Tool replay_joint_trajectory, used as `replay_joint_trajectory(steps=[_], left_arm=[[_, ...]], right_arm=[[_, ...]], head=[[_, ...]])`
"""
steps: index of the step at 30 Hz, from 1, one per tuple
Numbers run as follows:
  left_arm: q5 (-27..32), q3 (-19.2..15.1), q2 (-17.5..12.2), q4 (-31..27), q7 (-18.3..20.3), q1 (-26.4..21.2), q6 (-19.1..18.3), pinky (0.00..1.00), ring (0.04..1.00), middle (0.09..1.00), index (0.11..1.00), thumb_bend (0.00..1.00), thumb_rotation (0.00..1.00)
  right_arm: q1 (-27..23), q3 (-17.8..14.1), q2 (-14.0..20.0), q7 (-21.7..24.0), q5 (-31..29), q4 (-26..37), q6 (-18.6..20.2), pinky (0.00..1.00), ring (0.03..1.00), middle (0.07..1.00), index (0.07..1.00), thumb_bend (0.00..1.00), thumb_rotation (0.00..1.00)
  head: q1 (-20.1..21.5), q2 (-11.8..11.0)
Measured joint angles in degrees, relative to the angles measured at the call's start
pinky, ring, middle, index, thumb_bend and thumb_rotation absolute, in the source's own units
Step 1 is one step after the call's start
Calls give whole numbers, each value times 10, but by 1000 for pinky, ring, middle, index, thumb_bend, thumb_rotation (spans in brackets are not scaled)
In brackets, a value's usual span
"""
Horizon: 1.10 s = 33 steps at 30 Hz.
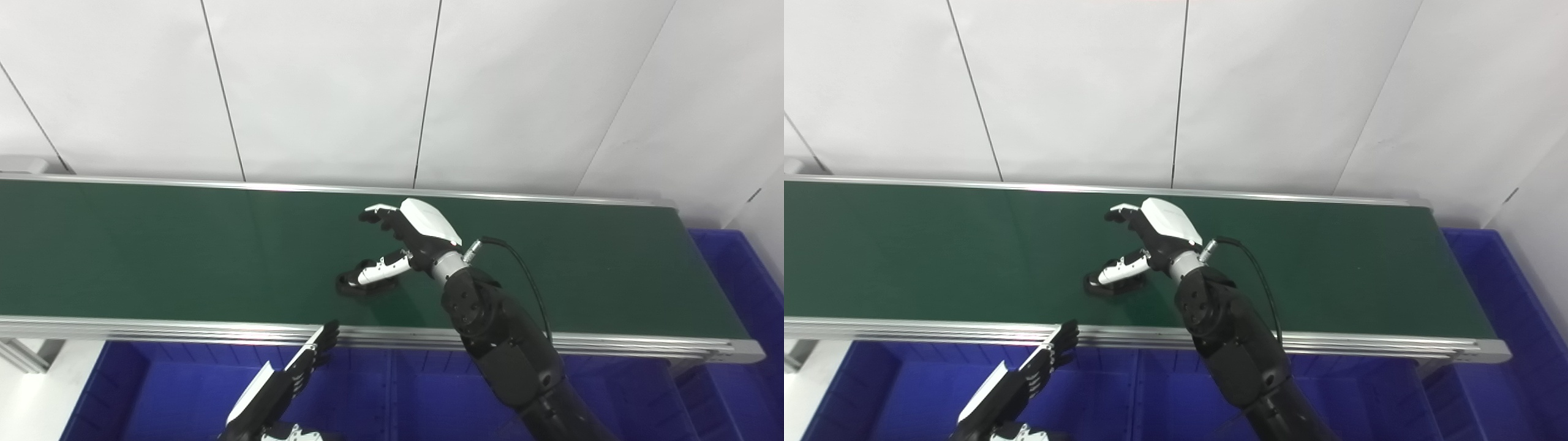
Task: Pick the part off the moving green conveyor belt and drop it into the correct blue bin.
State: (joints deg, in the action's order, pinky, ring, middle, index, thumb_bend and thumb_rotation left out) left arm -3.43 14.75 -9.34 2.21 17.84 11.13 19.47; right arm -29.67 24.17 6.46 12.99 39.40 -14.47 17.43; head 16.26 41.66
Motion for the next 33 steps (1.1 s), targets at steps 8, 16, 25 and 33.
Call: replay_joint_trajectory(steps=[8,16,25,33], left_arm=[[-9,0,7,-9,-7,1,0,933,981,996,975,879,503],[-9,2,9,-10,-11,2,0,960,995,991,977,889,503],[-11,2,10,-13,-13,2,0,932,980,989,982,879,509],[-15,0,10,-14,-18,2,1,917,966,987,984,861,500]], right_arm=[[1,15,13,5,6,-35,0,678,778,807,793,832,200],[6,22,38,-6,19,-61,-1,636,721,774,782,723,34],[-5,31,67,-23,26,-83,-12,509,598,661,768,650,0],[9,55,90,-36,53,-68,-13,406,487,473,557,524,0]], head=[[-2,2],[-3,3],[0,8],[3,11]])
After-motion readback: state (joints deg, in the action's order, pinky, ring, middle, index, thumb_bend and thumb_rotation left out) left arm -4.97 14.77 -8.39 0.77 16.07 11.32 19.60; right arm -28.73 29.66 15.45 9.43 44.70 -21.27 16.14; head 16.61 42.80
